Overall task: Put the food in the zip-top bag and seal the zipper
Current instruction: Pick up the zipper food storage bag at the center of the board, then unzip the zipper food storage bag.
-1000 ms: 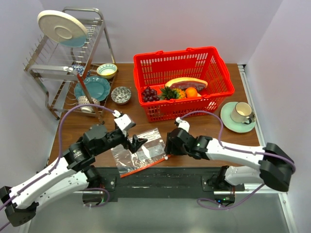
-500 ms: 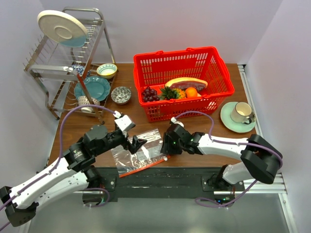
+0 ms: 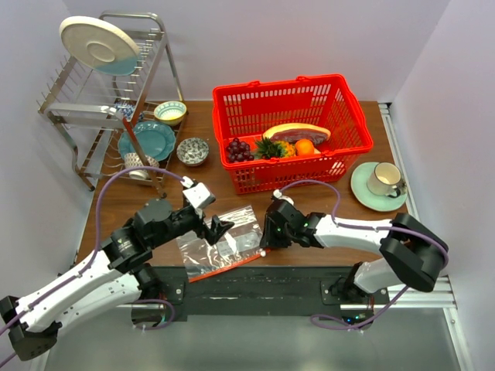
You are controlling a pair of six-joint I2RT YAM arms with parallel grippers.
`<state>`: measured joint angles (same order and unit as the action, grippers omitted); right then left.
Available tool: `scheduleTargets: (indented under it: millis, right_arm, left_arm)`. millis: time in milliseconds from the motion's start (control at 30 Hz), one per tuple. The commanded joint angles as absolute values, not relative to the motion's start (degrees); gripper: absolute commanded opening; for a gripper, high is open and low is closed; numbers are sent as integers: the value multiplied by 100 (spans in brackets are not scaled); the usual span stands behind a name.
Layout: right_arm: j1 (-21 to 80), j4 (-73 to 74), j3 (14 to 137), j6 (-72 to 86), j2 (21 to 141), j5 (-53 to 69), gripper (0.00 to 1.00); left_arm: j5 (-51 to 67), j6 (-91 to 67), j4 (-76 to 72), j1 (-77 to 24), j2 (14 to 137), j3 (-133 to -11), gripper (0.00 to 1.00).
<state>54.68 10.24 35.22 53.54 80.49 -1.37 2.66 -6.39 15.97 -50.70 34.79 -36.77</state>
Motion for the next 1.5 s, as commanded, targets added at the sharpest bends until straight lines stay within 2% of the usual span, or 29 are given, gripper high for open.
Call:
scheduleTargets:
  millis: [0,100,167,400,533,700,1000,1300,1467]
  right_arm:
    - [5449,555,3384,5423,8376,191,17]
    - [5458,396,3384,5572,8324,351,0]
    - [5449,220,3349,5668,8113,352,0]
    - [5449,-167,3147,6564,6269,176,0]
    - [5449,-308,3050,7285,5189,9,0]
    - [5449,-62,3006,8041,4422,-535,0]
    - [5449,799,3313,8727,3763,-1177,0]
    - [5458,1344,3489,9061,3419,-1652,0]
    - [5449,1345,3446,9158,3428,-1565,0]
  left_arm:
    - [228,-571,1512,-5089,3507,-3656,96]
    - [237,-563,1503,-5080,3516,-3648,96]
    - [298,-554,1468,-5080,3542,-3613,96]
    - [1089,-492,1082,-5080,4024,-3525,95]
    - [2010,-510,757,-5115,4219,-3516,95]
    - [1899,-378,598,-5378,4429,-3840,95]
    - [748,228,422,-6397,5202,-4684,95]
    - [-1692,843,-184,-7618,5792,-4667,95]
    - [-2609,1028,-641,-7998,5994,-4588,95]
